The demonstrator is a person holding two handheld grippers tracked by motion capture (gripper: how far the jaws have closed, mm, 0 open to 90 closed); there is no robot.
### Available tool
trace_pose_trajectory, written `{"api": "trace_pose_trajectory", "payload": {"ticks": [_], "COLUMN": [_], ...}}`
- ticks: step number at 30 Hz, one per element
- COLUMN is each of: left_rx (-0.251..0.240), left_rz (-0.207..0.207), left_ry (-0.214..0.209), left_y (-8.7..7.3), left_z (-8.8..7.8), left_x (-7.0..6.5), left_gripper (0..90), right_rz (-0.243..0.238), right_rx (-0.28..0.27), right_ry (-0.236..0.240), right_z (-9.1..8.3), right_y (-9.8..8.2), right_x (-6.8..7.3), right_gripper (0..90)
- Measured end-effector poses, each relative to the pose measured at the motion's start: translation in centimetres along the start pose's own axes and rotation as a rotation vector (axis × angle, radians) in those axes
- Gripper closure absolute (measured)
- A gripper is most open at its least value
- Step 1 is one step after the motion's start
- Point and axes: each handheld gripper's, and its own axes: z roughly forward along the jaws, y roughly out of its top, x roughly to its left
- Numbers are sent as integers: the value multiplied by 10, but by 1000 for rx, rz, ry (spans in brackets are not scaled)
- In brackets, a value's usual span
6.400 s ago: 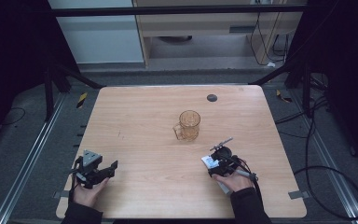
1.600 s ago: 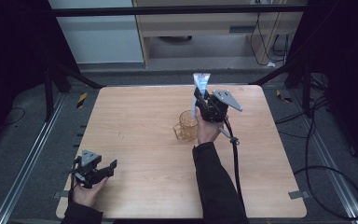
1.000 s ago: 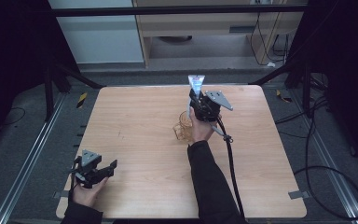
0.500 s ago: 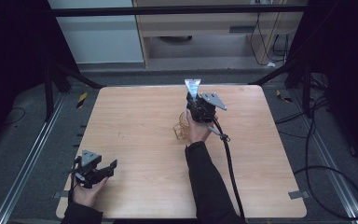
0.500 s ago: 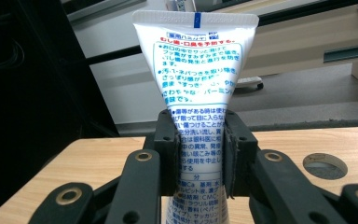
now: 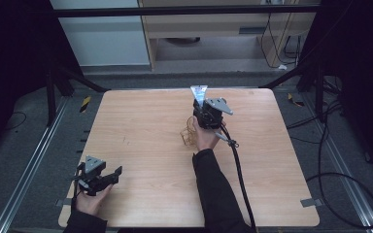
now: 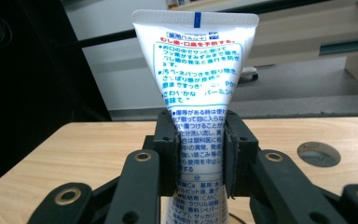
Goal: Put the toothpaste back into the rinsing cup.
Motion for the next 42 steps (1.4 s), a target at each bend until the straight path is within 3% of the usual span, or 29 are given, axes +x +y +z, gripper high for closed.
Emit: {"api": "trace_pose_trajectory", "payload": {"ticks": [15,20,23,27,31,35,42], "left_rx": [1,1,5,2,4,2,5], "left_rz": [1,3,6,6,5,5,6], "left_ry": [0,-1,-1,-2,-3,-4,-5], "left_y": [0,0,0,0,0,0,0], "left_z": [0,0,1,0,1,1,2], "left_x": [0,-1,-2,-2,-2,-2,-2], "left_gripper": [324,324,324,324,324,324,323], "right_rz": [-21,5,-35,-46,-29,-36,-104], "right_rx": [79,96,132,157,163,206,218], "right_ry": [0,4,4,-4,16,29,49], "right_z": [0,-4,-7,-7,-11,-11,-17], "right_y": [-15,-21,-23,-24,-28,-32,-29], "right_x": [-1,-6,-6,-7,-10,-13,-11], "right_gripper": [694,683,655,634,623,587,491]}}
